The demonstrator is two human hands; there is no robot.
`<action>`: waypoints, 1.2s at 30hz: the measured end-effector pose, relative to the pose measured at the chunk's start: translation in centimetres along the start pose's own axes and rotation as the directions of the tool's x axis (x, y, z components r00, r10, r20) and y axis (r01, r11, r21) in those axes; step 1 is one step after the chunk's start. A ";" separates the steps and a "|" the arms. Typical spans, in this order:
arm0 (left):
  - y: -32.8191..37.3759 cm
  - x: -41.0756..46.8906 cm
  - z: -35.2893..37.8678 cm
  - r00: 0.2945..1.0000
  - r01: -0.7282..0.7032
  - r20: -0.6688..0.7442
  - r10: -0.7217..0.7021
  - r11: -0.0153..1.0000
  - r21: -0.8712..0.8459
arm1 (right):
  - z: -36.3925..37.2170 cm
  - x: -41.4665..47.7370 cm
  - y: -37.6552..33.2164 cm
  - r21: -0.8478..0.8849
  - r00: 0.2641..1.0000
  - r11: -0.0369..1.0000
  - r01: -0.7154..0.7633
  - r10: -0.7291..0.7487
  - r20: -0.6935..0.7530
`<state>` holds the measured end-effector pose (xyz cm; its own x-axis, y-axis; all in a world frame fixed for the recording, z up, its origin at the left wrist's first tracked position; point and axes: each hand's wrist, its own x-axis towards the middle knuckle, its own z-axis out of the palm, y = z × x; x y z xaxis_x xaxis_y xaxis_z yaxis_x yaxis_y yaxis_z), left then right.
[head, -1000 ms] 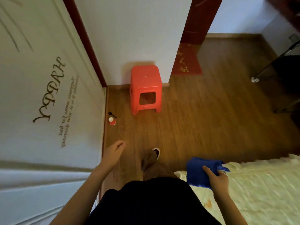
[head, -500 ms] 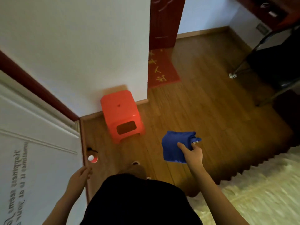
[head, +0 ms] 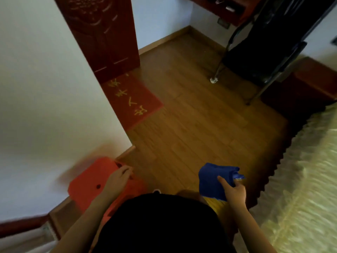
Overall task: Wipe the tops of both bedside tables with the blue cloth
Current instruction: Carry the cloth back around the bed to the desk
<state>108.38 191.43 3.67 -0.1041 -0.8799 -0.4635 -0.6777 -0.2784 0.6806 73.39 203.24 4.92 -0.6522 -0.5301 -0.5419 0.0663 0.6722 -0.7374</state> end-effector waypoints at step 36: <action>38.2 63.3 3.1 0.965 0.218 0.163 -0.205 0.974 -0.066 | 3.6 58.5 -44.7 0.223 0.990 0.974 -0.044 0.072 -0.122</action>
<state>73.67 126.31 -1.41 -0.0801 -0.7291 -0.6797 -0.6348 -0.4885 0.5987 34.95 140.28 4.75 -0.7330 -0.4129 -0.5405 0.2616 0.5624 -0.7844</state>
